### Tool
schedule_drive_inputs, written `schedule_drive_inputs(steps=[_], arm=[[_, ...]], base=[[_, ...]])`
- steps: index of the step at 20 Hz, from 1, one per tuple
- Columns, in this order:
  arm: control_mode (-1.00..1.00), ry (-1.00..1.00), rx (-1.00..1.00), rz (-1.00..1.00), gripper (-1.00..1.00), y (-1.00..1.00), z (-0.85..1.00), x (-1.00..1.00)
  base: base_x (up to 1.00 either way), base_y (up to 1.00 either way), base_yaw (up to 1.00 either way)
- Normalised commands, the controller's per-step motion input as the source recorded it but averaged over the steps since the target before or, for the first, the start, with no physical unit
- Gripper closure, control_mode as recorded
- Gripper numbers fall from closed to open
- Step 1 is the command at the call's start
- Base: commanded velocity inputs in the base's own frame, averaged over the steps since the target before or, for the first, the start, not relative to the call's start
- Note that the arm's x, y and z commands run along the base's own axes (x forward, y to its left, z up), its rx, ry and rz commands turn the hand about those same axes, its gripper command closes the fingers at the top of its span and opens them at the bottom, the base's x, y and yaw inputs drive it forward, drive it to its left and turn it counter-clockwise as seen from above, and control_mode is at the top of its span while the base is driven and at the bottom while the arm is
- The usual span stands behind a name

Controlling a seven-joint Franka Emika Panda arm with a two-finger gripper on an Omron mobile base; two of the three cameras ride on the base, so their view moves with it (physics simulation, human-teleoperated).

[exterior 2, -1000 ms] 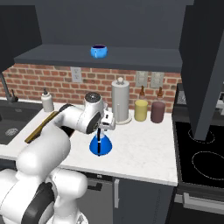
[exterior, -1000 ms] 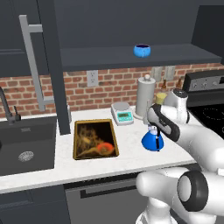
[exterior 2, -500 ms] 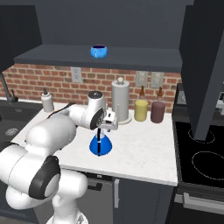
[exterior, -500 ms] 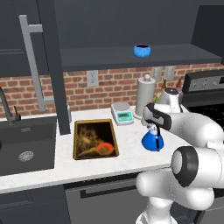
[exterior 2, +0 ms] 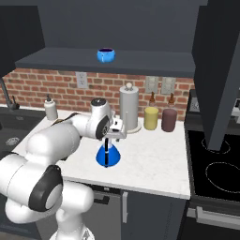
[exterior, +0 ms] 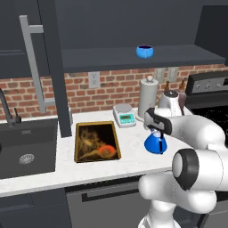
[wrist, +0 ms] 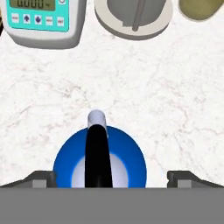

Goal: Pick the kettle from the counter and place it on the tray. Then pick the mug from the cabinet and place it on the tray. Then close the cabinet doors.

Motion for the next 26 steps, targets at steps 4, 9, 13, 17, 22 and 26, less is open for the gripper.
schedule_drive_inputs(steps=[4,9,13,17,22,26], arm=[[-1.0,-0.01,0.0,0.0,1.0,0.0,-0.15,-0.33],[-1.0,0.0,0.01,0.0,1.0,0.0,-0.22,-0.37],[-1.0,-0.04,0.04,0.0,1.0,0.06,-0.18,-0.19],[-1.0,-0.25,0.01,0.1,1.0,0.41,0.24,-0.33],[-1.0,-0.19,0.05,0.24,1.0,0.65,0.59,-0.32],[-1.0,-0.07,0.14,0.15,1.0,0.85,0.3,-0.33]], base=[[0.0,0.0,0.0],[0.0,0.0,0.0],[0.0,0.0,0.0],[0.0,0.0,0.0],[0.0,0.0,0.0],[0.0,0.0,0.0]])
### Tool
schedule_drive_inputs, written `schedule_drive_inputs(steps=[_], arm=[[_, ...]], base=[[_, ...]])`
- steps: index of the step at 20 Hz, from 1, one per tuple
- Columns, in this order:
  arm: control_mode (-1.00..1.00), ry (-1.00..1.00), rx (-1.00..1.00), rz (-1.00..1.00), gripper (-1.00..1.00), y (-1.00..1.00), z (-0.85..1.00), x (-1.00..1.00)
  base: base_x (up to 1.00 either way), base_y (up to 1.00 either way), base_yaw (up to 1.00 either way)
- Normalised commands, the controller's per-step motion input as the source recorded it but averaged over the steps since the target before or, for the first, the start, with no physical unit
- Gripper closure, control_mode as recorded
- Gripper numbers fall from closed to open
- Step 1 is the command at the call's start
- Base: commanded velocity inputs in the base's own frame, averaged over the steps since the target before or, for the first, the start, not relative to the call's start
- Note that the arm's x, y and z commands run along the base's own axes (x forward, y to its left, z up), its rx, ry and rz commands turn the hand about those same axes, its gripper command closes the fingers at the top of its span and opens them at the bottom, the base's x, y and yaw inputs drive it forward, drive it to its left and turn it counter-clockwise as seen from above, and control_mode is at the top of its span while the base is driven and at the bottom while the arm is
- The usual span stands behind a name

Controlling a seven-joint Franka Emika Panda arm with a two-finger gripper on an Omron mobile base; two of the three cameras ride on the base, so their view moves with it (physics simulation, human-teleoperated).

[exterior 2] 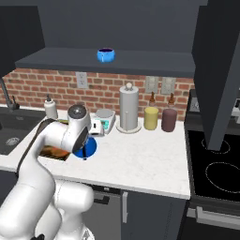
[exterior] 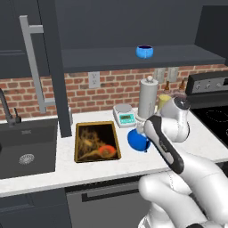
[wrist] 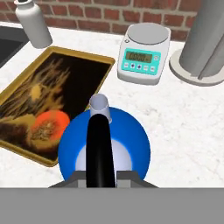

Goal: Pick the kettle from the counter and place it on the tray. Then pick the mug from the cabinet and place it on the tray. Then close the cabinet doors.

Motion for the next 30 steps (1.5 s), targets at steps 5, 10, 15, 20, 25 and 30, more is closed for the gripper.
schedule_drive_inputs(steps=[5,10,15,20,25,30], arm=[[-1.0,0.0,0.08,0.02,1.0,0.89,0.31,-0.06],[-1.0,-0.02,0.0,0.0,1.0,0.78,0.36,0.25],[-1.0,0.0,0.0,0.0,1.0,0.56,0.33,0.6],[-1.0,0.0,0.0,0.0,1.0,0.41,0.16,0.46],[-1.0,0.1,0.0,0.0,1.0,0.24,-0.04,0.36],[-1.0,0.05,-0.03,-0.05,1.0,0.05,-0.19,0.34]], base=[[0.0,0.0,0.0],[0.0,0.0,0.0],[0.0,0.0,0.0],[0.0,0.0,0.0],[0.0,0.0,0.0],[0.0,0.0,0.0]])
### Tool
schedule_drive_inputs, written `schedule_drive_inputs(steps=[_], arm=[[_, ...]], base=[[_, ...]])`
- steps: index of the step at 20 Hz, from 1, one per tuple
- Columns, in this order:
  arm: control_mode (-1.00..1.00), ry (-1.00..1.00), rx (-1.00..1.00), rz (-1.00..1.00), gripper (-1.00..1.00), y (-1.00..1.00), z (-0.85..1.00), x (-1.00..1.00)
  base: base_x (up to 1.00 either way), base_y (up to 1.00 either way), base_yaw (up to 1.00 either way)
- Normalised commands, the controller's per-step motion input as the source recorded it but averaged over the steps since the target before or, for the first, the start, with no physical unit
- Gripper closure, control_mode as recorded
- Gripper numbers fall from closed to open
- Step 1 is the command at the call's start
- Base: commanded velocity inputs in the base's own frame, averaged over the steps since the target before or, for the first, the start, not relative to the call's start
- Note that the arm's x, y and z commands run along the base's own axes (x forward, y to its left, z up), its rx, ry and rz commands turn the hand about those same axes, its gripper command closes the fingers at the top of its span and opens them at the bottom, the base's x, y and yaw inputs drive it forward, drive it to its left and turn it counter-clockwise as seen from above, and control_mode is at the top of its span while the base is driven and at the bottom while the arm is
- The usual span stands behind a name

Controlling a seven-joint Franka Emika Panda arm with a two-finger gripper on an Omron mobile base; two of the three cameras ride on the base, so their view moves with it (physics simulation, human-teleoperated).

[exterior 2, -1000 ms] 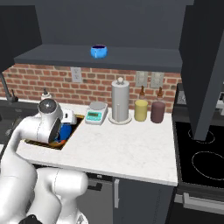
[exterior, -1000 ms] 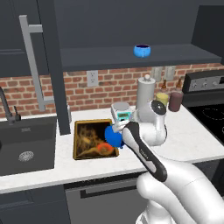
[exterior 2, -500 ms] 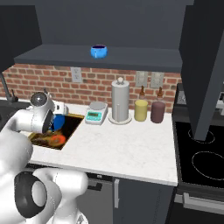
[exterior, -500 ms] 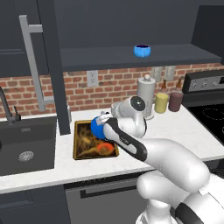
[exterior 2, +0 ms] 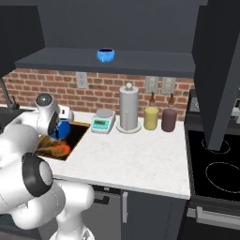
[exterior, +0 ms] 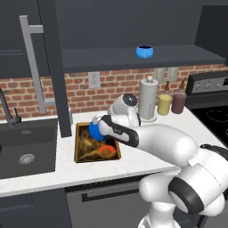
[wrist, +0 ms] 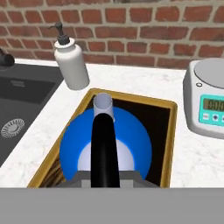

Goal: Pick the kettle from the counter and place it on the tray. Then pick the mug from the cabinet and place it on the tray. Then close the cabinet doors.

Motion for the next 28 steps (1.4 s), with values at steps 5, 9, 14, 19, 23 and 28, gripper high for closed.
schedule_drive_inputs(steps=[5,9,14,19,23,28], arm=[[-1.0,0.0,-0.03,-0.07,1.0,0.0,-0.05,0.35],[-1.0,0.0,-0.02,-0.1,1.0,0.0,-0.03,0.17],[-1.0,0.09,0.0,-0.1,1.0,0.09,-0.28,0.13],[-1.0,0.06,0.0,-0.06,1.0,0.01,-0.28,0.23],[-1.0,0.01,0.0,-0.03,1.0,0.0,-0.2,0.28],[-1.0,0.0,0.0,-0.01,1.0,0.0,-0.14,0.24]], base=[[0.0,0.0,0.0],[0.0,0.0,0.0],[0.0,0.0,0.0],[0.0,0.0,0.0],[0.0,0.0,0.0],[0.0,0.0,0.0]])
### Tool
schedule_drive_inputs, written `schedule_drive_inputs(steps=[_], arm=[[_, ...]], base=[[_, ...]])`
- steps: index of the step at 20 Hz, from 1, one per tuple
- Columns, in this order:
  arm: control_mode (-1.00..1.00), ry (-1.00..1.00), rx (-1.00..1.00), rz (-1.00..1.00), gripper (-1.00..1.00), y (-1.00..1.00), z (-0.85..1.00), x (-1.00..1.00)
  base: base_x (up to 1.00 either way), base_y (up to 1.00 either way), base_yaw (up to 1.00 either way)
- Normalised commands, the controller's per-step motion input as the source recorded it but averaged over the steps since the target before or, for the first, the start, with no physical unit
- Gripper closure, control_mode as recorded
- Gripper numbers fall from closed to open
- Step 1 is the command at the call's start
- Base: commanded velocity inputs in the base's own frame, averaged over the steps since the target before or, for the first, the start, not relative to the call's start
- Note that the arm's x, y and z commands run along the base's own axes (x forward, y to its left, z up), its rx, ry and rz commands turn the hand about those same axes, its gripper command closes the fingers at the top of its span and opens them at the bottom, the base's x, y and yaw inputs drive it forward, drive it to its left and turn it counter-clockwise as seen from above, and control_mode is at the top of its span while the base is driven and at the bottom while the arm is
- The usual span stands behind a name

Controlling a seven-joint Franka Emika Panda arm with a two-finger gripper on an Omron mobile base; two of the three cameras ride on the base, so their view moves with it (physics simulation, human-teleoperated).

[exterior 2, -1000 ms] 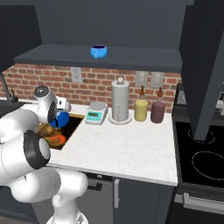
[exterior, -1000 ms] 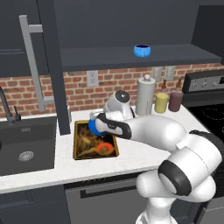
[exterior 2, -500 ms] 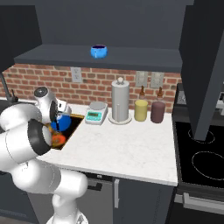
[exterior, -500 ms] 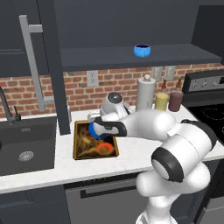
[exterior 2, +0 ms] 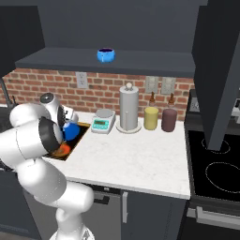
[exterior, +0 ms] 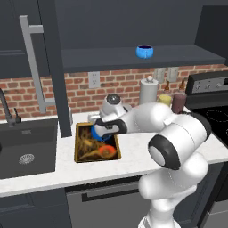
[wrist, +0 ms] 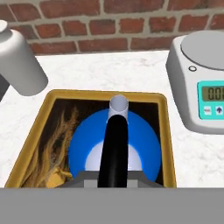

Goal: Pick the kettle from the counter and place it on the tray. Then pick the mug from the cabinet and place it on the tray. Then close the cabinet doors.

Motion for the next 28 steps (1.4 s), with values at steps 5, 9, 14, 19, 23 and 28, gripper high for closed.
schedule_drive_inputs(steps=[5,9,14,19,23,28], arm=[[-1.0,0.0,0.01,0.0,1.0,0.0,-0.12,0.32],[-1.0,0.0,0.01,0.0,1.0,0.0,-0.06,0.36],[-1.0,0.08,0.02,0.0,-1.0,0.0,-0.25,0.1],[-1.0,0.15,0.0,0.0,-1.0,0.0,-0.36,0.0],[-1.0,0.0,0.01,0.0,-1.0,0.0,-0.04,-0.01],[-1.0,0.0,0.0,-0.02,-1.0,-0.05,0.04,-0.14]], base=[[0.0,0.0,0.0],[0.0,0.0,0.0],[0.0,0.0,0.0],[0.0,0.0,0.0],[0.0,0.0,0.0],[0.0,0.0,0.0]])
